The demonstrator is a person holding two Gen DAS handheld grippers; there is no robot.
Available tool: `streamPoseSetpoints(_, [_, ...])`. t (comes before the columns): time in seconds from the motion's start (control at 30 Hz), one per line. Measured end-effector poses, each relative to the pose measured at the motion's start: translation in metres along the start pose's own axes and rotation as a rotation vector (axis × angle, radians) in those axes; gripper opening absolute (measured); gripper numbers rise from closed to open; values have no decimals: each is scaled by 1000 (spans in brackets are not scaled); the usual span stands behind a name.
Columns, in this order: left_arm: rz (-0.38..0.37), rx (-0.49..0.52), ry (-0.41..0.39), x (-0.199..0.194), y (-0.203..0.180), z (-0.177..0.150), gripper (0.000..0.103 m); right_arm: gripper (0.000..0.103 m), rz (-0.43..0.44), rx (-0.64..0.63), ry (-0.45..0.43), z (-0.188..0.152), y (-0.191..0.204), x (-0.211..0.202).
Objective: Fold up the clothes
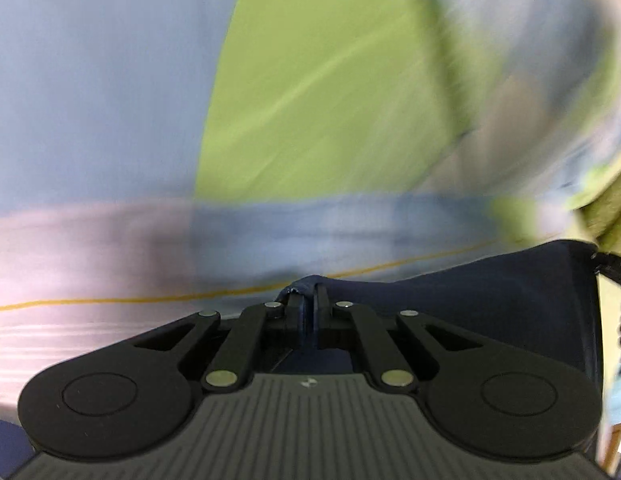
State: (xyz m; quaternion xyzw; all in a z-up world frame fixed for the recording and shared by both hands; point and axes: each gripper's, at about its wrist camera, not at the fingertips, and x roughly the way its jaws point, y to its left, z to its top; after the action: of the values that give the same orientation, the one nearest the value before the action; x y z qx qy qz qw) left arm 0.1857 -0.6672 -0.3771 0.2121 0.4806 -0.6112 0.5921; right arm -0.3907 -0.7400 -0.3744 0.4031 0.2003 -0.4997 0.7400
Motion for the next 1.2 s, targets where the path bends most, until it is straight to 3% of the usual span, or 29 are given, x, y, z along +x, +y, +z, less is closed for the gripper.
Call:
streamPoseSetpoints(0.03, [22,-5,28,15,4,0,9,6,-21,27,32,0,-2,12])
streamPoseSetpoints(0.1, [18,17,30,5,3,1,12,10,-44,74,75,3,-4,24])
streamPoseSetpoints(0.13, [19,29,30,0,3,1,13,21,-50,80,81,5,-4,22])
streamPoseSetpoints(0.17, [80,43,28,-9,7,3,14,50,-86,79,79,12,-1,13])
streamPoseSetpoints(0.2, [141,57,26,-17,11,4,20,68,-161,60,52,16,1,1])
streamPoseSetpoints(0.23, [202,71,24,-26,16,5,35,83,-237,25,14,17,2,-10])
streamPoseSetpoints(0.27, [264,83,22,-35,20,6,43,82,-313,-11,-23,17,4,-22])
streamPoseSetpoints(0.3, [340,62,18,-48,32,10,45,82,-370,-64,-53,18,5,-35])
streamPoseSetpoints(0.37, [390,23,1,-74,44,10,45,80,-371,-122,-83,12,9,-64])
streamPoseSetpoints(0.4, [423,22,-17,-94,43,3,45,76,-301,-128,-86,5,11,-83])
streamPoseSetpoints(0.43, [431,30,-30,-110,38,-7,45,62,-252,-128,-80,-2,14,-93])
streamPoseSetpoints(0.47, [420,29,-29,-119,35,-17,45,52,-184,-139,-51,-13,18,-106])
streamPoseSetpoints(0.5, [409,28,-28,-129,32,-27,46,49,-121,-172,8,-29,26,-118])
streamPoseSetpoints(0.53, [403,19,-11,-145,26,-50,47,48,-102,-198,36,-41,31,-125])
streamPoseSetpoints(0.63, [410,-15,52,-195,8,-131,46,47,-32,-439,162,-110,71,-163])
streamPoseSetpoints(0.7, [438,9,105,-222,-6,-182,46,47,29,-587,222,-149,97,-184])
streamPoseSetpoints(0.73, [448,39,130,-227,-13,-193,46,47,68,-654,249,-167,111,-194])
streamPoseSetpoints(0.77, [457,72,157,-231,-20,-203,47,46,129,-720,278,-188,129,-204])
streamPoseSetpoints(0.83, [490,260,243,-237,-40,-245,47,45,225,-806,313,-220,159,-216])
streamPoseSetpoints(0.9, [497,375,282,-231,-48,-267,48,46,297,-851,326,-244,184,-223])
streamPoseSetpoints(1.0, [568,575,291,-214,-46,-299,48,47,366,-899,334,-282,225,-226])
streamPoseSetpoints(1.07, [599,707,282,-205,-40,-318,48,50,360,-902,325,-298,244,-223])
streamPoseSetpoints(1.1, [606,819,274,-197,-35,-332,48,51,345,-904,318,-306,251,-220])
streamPoseSetpoints(1.17, [611,925,257,-187,-25,-347,48,54,316,-932,294,-316,262,-214])
streamPoseSetpoints(1.2, [609,980,225,-185,-18,-353,41,55,302,-952,282,-323,266,-214])
